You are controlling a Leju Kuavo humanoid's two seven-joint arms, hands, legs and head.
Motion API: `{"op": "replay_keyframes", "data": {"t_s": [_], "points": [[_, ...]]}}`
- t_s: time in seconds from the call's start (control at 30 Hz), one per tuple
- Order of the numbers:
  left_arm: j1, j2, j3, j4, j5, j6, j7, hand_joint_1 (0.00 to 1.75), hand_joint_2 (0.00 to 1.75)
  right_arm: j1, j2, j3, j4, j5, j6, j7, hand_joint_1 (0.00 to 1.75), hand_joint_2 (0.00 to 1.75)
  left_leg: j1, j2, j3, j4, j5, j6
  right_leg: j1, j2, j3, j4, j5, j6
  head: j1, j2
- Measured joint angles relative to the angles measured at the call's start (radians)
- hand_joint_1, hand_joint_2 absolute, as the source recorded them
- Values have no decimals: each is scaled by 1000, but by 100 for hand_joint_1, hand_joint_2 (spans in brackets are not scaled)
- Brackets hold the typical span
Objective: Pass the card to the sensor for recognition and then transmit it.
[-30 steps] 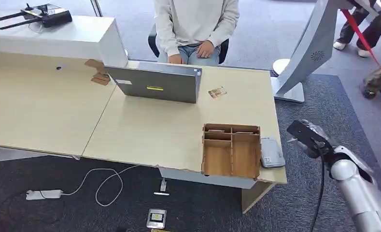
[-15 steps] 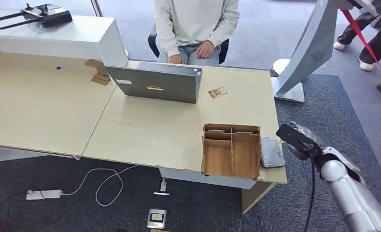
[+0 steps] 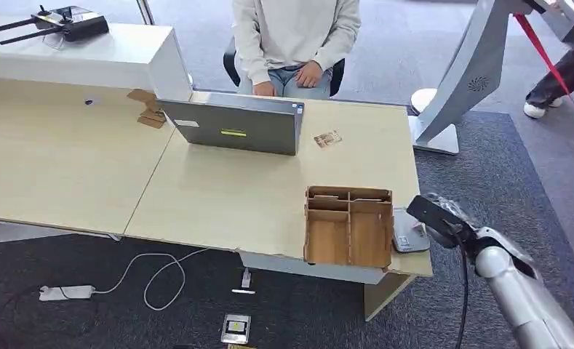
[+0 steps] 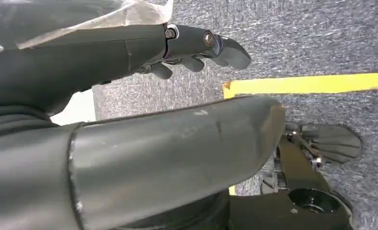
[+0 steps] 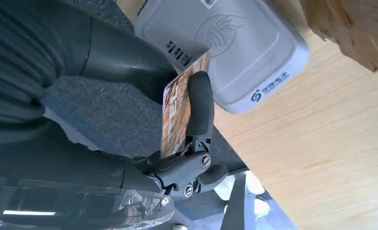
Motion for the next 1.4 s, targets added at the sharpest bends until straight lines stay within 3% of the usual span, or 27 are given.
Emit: {"op": "replay_keyframes", "data": {"t_s": [0.67, 1.13, 1.4], "points": [[-1, 0, 0, 7, 10, -15, -13, 0, 0, -19, 16, 35, 77, 8, -11, -27, 175, 175, 0, 0, 0, 0, 0, 0, 0, 0, 0, 0, 0, 0, 0, 0], [-21, 5, 0, 7, -56, -40, -63, 0, 0, -117, 38, 32, 95, 26, -229, -110, 175, 175, 0, 0, 0, 0, 0, 0, 0, 0, 0, 0, 0, 0, 0, 0], [-12, 12, 0, 7, -57, -8, -76, 0, 0, -172, 50, 17, 92, 25, -262, -134, 175, 175, 0, 0, 0, 0, 0, 0, 0, 0, 0, 0, 0, 0, 0, 0]]}}
